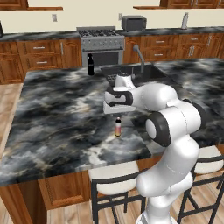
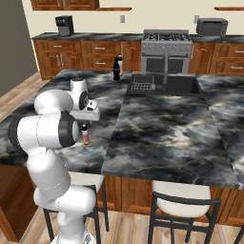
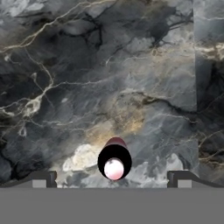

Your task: Place the large bottle from the dining counter next to the other large bottle outside the sink, and place the small bottle from the dining counter next to the other small bottle inside the sink.

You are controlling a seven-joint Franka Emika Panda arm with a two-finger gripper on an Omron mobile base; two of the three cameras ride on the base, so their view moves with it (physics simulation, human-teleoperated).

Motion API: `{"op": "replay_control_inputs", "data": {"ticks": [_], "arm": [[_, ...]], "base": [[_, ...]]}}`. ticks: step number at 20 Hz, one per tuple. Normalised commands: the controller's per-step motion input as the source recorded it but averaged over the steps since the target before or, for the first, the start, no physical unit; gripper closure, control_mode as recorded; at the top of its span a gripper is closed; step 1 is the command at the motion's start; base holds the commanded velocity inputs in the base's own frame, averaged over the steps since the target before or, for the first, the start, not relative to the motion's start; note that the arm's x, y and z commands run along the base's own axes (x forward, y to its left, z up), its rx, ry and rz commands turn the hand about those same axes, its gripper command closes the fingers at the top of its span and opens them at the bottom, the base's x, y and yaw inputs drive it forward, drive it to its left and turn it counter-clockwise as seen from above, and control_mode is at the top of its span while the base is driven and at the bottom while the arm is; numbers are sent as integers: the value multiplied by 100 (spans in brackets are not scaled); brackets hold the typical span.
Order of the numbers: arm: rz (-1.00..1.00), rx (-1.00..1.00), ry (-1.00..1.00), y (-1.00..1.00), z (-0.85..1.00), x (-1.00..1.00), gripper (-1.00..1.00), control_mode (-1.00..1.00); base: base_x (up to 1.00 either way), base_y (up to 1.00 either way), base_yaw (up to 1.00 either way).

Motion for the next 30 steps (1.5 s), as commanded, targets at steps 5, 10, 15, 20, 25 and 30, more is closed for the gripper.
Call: {"op": "replay_control_inputs", "data": {"ticks": [5,10,15,20,25,30], "arm": [[0,0,0,0,-13,0,-100,-100],[0,0,0,0,-10,0,-100,-100],[0,0,0,0,-11,0,-100,-100],[0,0,0,0,-16,0,-100,-100],[0,0,0,0,-14,0,-100,-100],[0,0,0,0,-4,2,-100,-100]], "base": [[0,0,0],[0,0,0],[0,0,0],[0,0,0],[0,0,0],[0,0,0]]}}
